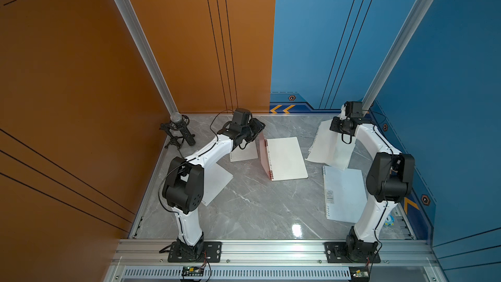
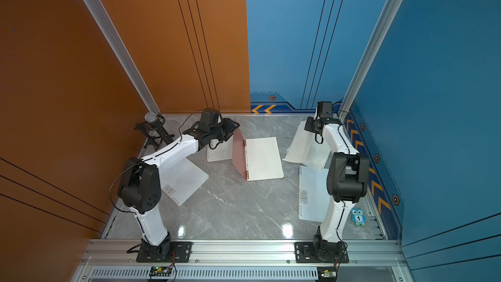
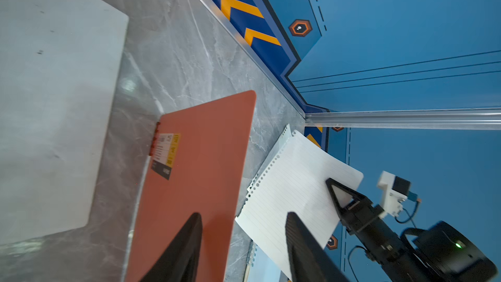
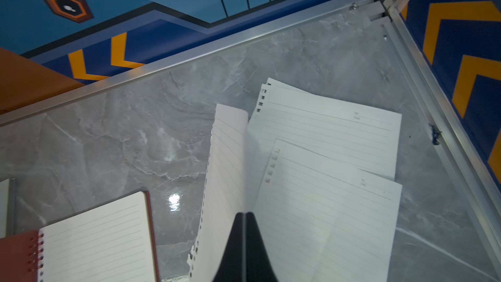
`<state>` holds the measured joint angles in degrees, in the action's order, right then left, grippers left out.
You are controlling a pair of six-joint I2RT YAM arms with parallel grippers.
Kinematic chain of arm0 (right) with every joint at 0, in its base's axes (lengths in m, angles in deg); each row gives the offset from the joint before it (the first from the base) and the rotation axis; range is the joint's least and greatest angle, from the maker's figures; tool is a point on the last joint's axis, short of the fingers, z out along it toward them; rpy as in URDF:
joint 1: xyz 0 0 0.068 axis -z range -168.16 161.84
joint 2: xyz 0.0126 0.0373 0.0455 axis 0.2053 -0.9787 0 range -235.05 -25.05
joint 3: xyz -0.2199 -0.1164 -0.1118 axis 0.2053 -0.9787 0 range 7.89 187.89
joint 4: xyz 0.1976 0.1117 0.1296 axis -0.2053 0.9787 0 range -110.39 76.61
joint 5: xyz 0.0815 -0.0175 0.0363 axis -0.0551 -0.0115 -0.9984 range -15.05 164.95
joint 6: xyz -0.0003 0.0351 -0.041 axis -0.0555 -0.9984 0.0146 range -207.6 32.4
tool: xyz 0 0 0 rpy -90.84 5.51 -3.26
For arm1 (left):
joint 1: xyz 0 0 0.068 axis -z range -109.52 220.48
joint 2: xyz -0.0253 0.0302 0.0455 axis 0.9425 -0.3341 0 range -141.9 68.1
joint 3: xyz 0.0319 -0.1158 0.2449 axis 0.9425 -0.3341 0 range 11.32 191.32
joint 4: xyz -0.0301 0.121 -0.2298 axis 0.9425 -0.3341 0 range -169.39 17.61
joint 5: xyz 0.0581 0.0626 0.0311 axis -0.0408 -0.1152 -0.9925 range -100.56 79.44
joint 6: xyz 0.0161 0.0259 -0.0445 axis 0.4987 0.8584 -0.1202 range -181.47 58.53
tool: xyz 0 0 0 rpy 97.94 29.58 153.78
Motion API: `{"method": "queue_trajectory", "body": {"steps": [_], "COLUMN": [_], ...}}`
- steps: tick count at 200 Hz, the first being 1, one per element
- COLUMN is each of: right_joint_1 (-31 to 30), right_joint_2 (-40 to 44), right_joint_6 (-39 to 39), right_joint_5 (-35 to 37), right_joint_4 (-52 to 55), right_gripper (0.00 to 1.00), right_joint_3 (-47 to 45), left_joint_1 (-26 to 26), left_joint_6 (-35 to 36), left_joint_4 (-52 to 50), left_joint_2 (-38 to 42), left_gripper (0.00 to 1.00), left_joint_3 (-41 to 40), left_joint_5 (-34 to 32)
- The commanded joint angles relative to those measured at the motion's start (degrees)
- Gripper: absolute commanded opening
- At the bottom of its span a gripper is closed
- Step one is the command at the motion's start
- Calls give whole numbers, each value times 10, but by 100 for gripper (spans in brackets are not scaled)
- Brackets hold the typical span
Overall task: Tear off pages from different notebooks
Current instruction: Close the notebook at the center of the board, then reset both arms
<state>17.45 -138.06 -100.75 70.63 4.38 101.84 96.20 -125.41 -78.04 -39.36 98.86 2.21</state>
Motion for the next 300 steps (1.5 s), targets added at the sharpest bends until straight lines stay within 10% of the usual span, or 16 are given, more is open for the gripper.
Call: {"method": "queue_trajectory", "body": {"steps": [1, 21, 37, 75, 88, 121, 175, 265, 300], "right_joint_1": [27, 45, 51, 54, 50, -8, -104, -99, -85], "right_joint_2": [-32, -73, -81, -45, -17, 115, 335, 335, 302], "right_joint_6": [3, 10, 8, -10, -19, -37, -17, 93, 116], "right_joint_5": [36, 45, 65, 118, 123, 177, 211, 160, 118], "right_joint_4": [42, 72, 92, 124, 132, 102, -150, -397, -553], "right_gripper": [10, 34, 40, 73, 99, 100, 100, 100, 100], "right_joint_3": [40, 72, 81, 84, 72, -62, -406, -574, -639], "left_joint_1": [39, 62, 65, 36, 18, -35, -76, -216, -248], "left_joint_6": [15, 18, 13, 34, 53, 139, 329, 455, 540], "left_joint_4": [-10, -13, -14, -18, -20, -42, -128, -107, 141], "left_joint_2": [-54, -104, -127, -94, -55, 109, 400, 430, 398], "left_gripper": [56, 59, 100, 98, 98, 98, 98, 98, 98], "left_joint_3": [68, 118, 126, 71, 34, -121, -370, -474, -588], "left_joint_5": [31, 54, 58, 43, 30, -49, -415, -449, -342]}}
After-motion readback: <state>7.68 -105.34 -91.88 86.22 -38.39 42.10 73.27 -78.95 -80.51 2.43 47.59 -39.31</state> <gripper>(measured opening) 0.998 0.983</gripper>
